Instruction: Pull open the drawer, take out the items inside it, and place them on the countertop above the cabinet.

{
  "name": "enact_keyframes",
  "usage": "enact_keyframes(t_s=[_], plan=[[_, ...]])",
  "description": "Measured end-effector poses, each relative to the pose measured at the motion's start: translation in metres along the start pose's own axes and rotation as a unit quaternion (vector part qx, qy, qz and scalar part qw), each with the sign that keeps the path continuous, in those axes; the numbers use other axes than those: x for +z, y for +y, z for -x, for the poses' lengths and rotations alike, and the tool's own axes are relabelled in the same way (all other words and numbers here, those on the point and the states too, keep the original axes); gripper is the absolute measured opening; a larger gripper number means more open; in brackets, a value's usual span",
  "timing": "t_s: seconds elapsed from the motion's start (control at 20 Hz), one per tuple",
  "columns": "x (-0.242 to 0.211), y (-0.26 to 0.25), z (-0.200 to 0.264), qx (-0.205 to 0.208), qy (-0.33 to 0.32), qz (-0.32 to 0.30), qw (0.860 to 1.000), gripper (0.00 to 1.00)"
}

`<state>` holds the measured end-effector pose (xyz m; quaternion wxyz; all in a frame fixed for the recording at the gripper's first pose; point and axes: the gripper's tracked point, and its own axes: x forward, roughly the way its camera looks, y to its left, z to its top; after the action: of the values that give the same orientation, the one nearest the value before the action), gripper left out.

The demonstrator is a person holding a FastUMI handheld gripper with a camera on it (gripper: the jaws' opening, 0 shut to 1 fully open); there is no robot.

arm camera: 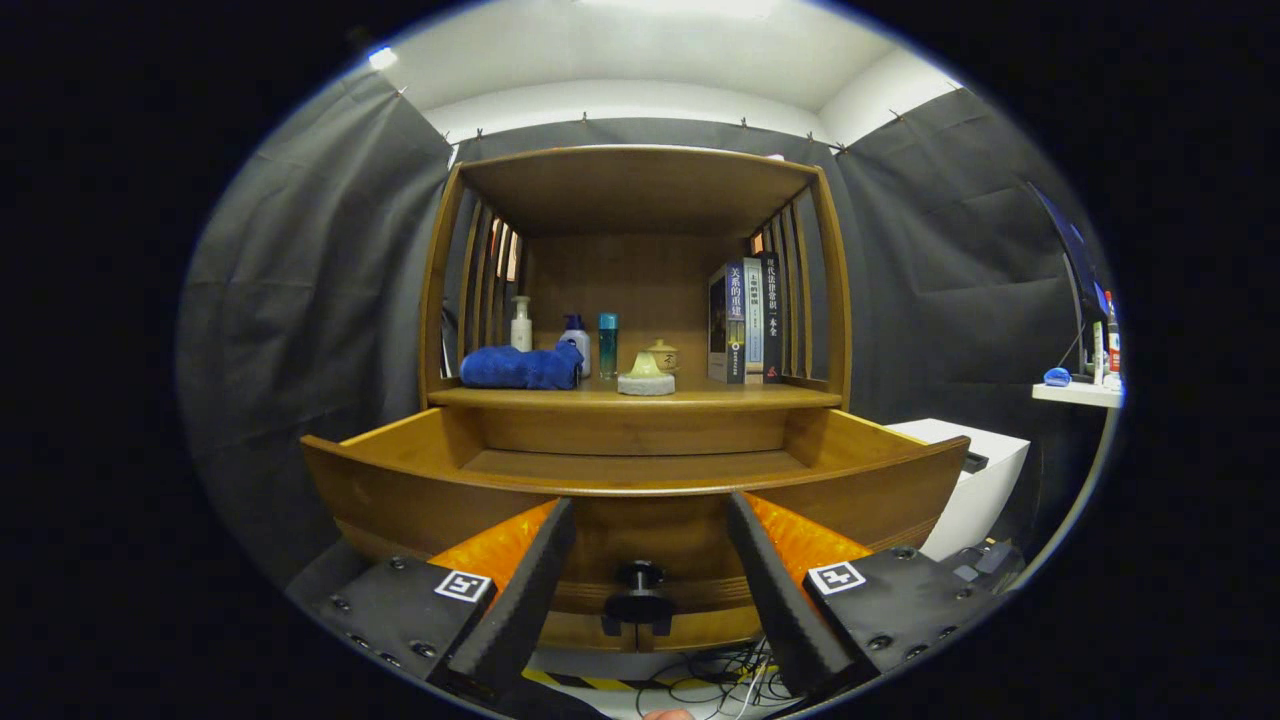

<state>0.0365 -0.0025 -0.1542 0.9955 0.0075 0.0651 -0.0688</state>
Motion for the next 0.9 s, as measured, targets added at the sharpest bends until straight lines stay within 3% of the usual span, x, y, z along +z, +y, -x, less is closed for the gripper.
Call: enact_keyframes(t_s=[0.55, 0.9], plan=[[-0.007, 0.005, -0.014, 0.019, 0.029, -0.023, 0.999, 0.98], [-0.004, 0.009, -0.05, 0.016, 0.039, -0.027, 0.999, 0.99]])
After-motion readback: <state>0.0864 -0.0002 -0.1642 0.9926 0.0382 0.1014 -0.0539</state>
